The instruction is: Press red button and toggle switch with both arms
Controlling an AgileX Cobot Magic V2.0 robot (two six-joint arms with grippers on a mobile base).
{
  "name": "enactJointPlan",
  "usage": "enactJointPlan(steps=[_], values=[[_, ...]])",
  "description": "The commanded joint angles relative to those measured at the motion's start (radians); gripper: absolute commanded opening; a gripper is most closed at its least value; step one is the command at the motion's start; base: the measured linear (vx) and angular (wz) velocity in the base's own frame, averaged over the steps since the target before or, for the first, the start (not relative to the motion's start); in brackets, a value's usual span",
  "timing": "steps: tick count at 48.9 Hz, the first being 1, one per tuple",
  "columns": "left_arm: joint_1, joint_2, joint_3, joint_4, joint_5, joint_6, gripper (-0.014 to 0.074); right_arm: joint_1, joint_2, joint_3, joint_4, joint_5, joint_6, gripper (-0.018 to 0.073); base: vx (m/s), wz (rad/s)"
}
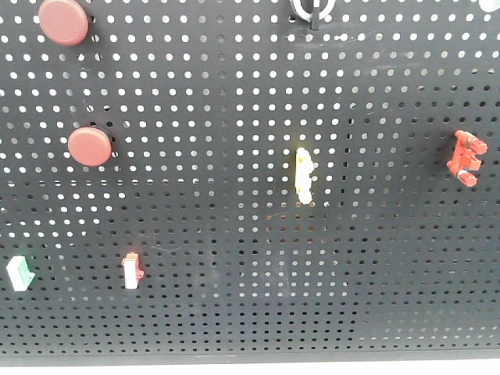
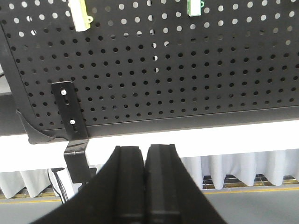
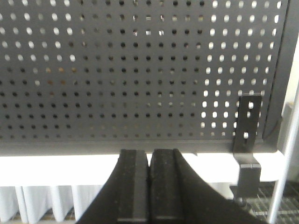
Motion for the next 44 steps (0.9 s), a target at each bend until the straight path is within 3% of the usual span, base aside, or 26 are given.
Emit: enactJointPlan(steps=[1, 14, 22, 30, 36, 44], values=[[-0.002, -0.006, 0.034, -0.007, -0.091, -0.009, 0.0002, 0.000, -0.018, 0.011, -0.004, -0.096, -0.009, 0.0000, 0.00, 0.00], [-0.002, -0.006, 0.032, -0.007, -0.305, -0.017, 0.0002, 0.000, -0.018, 0.005, -0.003, -0.250, -0.005, 0.0000, 0.00, 0.00], [-0.002, -0.006, -0.047, -0.038, -0.471, -0.144, 0.0002, 0.000, 0.001, -0.111, -0.004, -0.238, 0.006, 0.0000, 0.00, 0.00], [-0.002, 0.029, -0.285, 0.039, -0.354, -0.109, 0.0002, 0.000, 0.112, -0.368, -0.009, -0.116, -0.012, 0.0000, 0.00, 0.00], [-0.002, 0.131, -0.542, 0.107, -0.223, -0.106, 0.0002, 0.000, 0.242, -0.548, -0.008, -0.109, -0.006, 0.0000, 0.00, 0.00], [-0.002, 0.313, -0.777, 0.111, -0.120, -0.106, 0.0002, 0.000, 0.412, -0.723, -0.008, -0.115, -0.006, 0.0000, 0.00, 0.00]])
